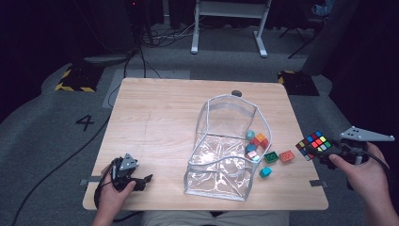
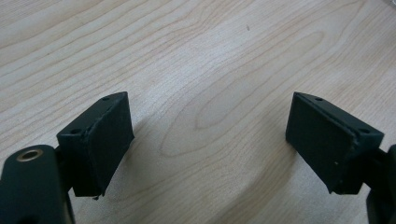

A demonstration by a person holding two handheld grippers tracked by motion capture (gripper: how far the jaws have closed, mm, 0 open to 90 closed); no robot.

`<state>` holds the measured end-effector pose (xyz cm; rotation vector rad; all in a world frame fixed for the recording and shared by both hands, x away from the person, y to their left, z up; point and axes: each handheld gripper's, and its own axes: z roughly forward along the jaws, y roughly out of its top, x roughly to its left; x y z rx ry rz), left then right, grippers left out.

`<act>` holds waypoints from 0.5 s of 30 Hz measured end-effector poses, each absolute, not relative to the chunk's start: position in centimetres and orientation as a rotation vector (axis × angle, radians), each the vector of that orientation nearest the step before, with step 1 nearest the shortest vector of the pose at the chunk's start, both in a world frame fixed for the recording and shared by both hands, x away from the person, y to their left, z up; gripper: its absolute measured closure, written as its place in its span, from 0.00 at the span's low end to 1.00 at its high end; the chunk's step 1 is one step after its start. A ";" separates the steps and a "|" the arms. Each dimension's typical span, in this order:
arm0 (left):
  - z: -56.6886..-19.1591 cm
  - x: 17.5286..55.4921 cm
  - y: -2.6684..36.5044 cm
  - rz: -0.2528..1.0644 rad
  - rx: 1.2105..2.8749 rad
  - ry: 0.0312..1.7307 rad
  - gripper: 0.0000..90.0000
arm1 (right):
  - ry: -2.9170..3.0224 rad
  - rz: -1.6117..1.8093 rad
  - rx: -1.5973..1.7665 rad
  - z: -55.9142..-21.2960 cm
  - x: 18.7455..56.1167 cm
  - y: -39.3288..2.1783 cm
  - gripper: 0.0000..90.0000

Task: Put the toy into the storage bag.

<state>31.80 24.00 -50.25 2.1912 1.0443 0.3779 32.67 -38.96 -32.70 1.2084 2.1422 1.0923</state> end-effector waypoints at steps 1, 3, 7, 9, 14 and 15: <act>-50.3 31.8 24.0 0.378 2.191 1.044 0.17 | 2.142 1.092 1.208 -32.7 32.7 -39.0 0.38; -50.3 31.8 24.0 0.378 2.191 1.045 0.17 | 2.144 1.093 1.206 -32.4 32.8 -39.1 0.38; -50.3 31.8 24.0 0.378 2.191 1.044 0.17 | 2.164 1.136 1.165 -31.5 33.1 -39.1 0.38; -50.3 31.8 24.0 0.378 2.191 1.045 0.17 | 2.174 1.147 1.146 -31.3 33.3 -39.1 0.38; -50.3 31.8 24.0 0.378 2.191 1.045 0.17 | 2.204 1.156 1.087 -30.3 33.8 -38.5 0.38; -50.3 31.8 24.0 0.378 2.191 1.044 0.17 | 2.228 1.168 1.057 -30.0 34.1 -38.2 0.38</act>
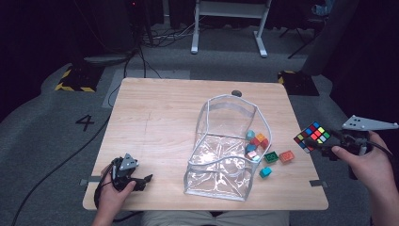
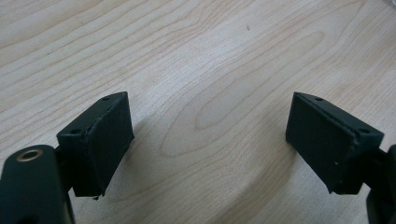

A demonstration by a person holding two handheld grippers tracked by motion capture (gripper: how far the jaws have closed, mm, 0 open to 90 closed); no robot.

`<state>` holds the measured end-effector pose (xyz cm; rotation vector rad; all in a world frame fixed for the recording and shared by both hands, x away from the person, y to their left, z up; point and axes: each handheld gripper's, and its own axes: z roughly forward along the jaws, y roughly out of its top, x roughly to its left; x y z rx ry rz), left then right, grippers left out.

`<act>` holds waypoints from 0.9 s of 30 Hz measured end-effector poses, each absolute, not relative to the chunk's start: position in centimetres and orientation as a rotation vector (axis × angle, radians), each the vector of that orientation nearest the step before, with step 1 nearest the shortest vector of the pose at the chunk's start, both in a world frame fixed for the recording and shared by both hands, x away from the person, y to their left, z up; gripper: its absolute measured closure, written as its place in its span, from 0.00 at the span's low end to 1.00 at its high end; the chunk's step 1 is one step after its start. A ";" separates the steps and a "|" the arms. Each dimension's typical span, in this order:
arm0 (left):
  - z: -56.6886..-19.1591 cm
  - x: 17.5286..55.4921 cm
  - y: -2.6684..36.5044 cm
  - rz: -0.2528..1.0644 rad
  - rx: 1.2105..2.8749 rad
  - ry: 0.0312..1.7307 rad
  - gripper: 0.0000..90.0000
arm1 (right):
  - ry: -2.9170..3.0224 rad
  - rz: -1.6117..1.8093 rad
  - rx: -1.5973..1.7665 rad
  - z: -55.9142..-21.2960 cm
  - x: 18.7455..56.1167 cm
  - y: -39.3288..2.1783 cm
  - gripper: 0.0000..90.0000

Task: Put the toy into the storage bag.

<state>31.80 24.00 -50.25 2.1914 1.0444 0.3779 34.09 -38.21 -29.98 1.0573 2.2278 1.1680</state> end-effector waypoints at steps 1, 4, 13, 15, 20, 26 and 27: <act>-50.3 31.8 24.0 0.378 2.191 1.045 0.17 | 2.235 1.183 1.048 -29.7 34.2 -38.0 0.38; -50.3 31.8 24.0 0.378 2.191 1.044 0.17 | 2.265 1.201 0.999 -29.1 34.5 -37.4 0.38; -50.3 31.8 24.0 0.378 2.191 1.044 0.17 | 2.371 1.262 0.817 -27.5 35.5 -35.5 0.38; -50.3 31.8 24.0 0.378 2.191 1.044 0.17 | 2.378 1.264 0.809 -27.4 35.6 -35.4 0.38; -50.2 31.8 24.0 0.378 2.194 1.042 0.17 | 2.420 1.292 0.726 -26.8 36.1 -34.5 0.38; -50.2 31.8 24.0 0.378 2.194 1.043 0.17 | 2.468 1.318 0.651 -26.1 36.7 -33.7 0.38; -50.3 31.8 24.0 0.378 2.192 1.044 0.17 | 2.481 1.323 0.626 -25.9 36.9 -33.5 0.38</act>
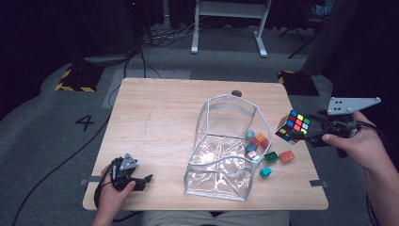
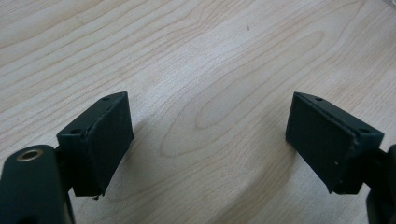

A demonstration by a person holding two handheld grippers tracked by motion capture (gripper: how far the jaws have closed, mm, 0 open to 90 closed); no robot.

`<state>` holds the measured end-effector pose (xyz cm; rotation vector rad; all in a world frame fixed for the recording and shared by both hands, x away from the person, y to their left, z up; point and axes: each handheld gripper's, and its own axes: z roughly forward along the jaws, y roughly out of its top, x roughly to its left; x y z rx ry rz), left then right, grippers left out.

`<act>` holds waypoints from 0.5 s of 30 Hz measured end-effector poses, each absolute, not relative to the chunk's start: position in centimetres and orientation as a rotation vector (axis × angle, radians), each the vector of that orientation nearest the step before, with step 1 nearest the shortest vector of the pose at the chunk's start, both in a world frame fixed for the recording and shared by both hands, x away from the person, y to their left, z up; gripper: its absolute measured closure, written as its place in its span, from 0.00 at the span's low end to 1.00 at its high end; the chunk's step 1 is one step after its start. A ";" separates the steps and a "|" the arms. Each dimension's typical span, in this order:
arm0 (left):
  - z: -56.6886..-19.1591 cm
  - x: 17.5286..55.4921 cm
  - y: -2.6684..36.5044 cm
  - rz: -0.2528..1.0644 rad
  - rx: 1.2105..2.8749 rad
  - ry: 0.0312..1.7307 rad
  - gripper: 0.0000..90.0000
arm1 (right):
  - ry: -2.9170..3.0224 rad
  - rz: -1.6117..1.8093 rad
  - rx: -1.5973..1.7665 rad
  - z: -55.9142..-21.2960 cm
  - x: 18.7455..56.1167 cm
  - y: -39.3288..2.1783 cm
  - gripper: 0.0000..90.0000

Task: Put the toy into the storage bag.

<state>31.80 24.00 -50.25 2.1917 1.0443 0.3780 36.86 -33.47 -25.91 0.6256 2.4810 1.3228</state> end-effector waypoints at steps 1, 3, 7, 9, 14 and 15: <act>-50.3 31.8 24.0 0.378 2.191 1.044 0.17 | 2.481 1.323 0.626 -25.9 36.9 -33.5 0.38; -50.3 31.8 24.0 0.378 2.191 1.045 0.17 | 2.495 1.355 0.589 -25.7 37.2 -33.1 0.38; -50.2 31.8 24.0 0.378 2.195 1.042 0.17 | 2.515 1.358 0.533 -25.5 37.6 -32.5 0.38; -50.3 31.8 24.0 0.378 2.191 1.044 0.17 | 2.524 1.368 0.525 -25.3 37.8 -32.2 0.38; -50.3 31.8 24.0 0.378 2.192 1.044 0.17 | 2.543 1.366 0.480 -24.8 38.2 -31.0 0.38; -50.2 31.8 24.0 0.378 2.194 1.042 0.17 | 2.543 1.366 0.480 -24.8 38.2 -31.0 0.38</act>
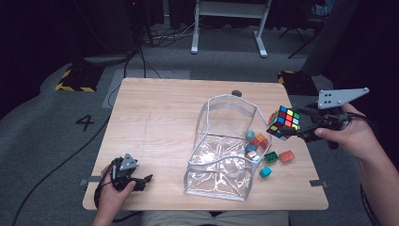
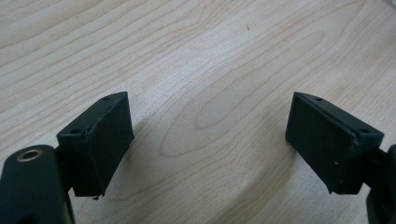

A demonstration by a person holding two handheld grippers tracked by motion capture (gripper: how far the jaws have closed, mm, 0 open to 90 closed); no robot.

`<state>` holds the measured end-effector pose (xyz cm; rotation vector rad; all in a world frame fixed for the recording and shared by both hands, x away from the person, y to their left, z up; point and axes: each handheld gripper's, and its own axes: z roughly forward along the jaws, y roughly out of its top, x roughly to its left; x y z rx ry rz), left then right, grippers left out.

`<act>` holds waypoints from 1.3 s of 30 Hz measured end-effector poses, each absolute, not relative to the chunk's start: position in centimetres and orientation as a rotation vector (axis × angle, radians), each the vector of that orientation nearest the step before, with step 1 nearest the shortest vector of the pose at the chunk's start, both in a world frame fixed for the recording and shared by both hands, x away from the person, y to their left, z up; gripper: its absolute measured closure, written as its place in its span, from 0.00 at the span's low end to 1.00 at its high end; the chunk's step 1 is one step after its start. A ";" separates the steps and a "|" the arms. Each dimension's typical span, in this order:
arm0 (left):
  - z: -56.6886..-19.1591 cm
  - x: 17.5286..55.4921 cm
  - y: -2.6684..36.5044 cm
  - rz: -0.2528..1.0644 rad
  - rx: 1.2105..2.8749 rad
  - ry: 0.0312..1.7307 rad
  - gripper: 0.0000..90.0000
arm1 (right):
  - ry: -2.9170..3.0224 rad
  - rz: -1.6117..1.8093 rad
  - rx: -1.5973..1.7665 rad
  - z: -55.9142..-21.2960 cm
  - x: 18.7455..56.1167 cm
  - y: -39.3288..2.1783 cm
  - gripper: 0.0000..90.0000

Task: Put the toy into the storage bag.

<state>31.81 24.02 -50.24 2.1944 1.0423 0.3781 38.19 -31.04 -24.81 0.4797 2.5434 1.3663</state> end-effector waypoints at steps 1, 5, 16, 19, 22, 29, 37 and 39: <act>-50.3 31.8 24.0 0.378 2.192 1.044 0.17 | 2.550 1.362 0.464 -24.7 38.3 -30.8 0.38; -50.2 31.8 24.0 0.382 2.195 1.042 0.17 | 2.574 1.347 0.432 -24.5 38.6 -29.6 0.38; -50.3 31.8 24.0 0.384 2.192 1.043 0.17 | 2.645 1.324 0.329 -24.8 40.1 -25.6 0.38; -50.3 31.8 24.0 0.384 2.193 1.042 0.17 | 2.674 1.309 0.299 -24.9 40.8 -24.0 0.38; -50.3 31.8 24.0 0.386 2.192 1.042 0.17 | 2.693 1.296 0.281 -25.0 41.2 -22.9 0.38; -50.3 31.7 24.0 0.387 2.193 1.043 0.17 | 2.721 1.287 0.242 -25.2 42.0 -20.9 0.38; -50.3 31.7 24.0 0.386 2.194 1.040 0.18 | 2.753 1.278 0.194 -26.0 42.3 -18.2 0.38; -50.3 31.7 24.0 0.386 2.194 1.040 0.18 | 2.763 1.264 0.185 -26.2 42.5 -17.9 0.38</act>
